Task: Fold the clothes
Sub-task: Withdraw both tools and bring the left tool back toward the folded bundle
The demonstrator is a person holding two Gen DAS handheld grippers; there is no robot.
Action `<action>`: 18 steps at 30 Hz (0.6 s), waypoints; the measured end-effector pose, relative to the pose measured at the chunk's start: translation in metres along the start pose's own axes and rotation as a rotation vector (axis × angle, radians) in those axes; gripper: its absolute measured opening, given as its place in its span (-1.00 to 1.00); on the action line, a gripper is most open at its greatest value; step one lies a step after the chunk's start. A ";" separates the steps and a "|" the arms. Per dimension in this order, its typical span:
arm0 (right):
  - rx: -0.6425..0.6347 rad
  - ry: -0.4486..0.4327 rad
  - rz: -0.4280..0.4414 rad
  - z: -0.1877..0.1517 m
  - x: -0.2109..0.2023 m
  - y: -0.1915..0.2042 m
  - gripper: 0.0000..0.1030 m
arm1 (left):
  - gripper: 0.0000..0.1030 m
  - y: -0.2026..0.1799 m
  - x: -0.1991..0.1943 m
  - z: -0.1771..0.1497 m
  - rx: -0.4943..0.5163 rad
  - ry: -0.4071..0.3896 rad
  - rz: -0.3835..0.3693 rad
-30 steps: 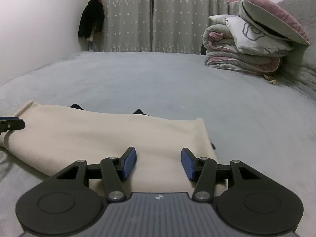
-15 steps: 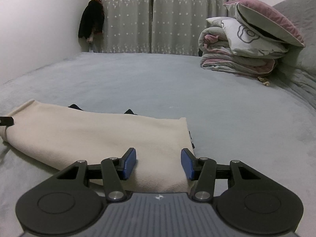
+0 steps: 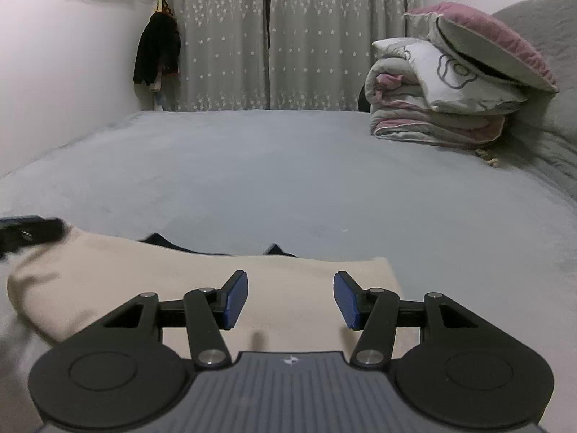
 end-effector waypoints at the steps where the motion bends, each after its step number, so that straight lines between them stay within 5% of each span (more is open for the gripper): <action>1: 0.008 0.008 0.003 0.001 0.006 0.003 0.03 | 0.60 -0.002 0.009 0.000 -0.012 0.014 -0.003; 12: 0.058 0.081 -0.036 -0.005 0.047 -0.012 0.12 | 0.60 0.027 0.060 -0.016 -0.058 0.099 0.140; 18: 0.077 0.080 -0.053 -0.006 0.053 -0.033 0.12 | 0.60 0.036 0.057 -0.018 -0.043 0.097 0.143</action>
Point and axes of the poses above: each gripper's, at about its wrist camera, not at the fingertips, and x roughly the way its jaws point, y to its left, z to its top, the point moved 1 cm from there along x, roughly the way its jaws point, and after that the axes turned 2 degrees about y, right-handed, at the moved point
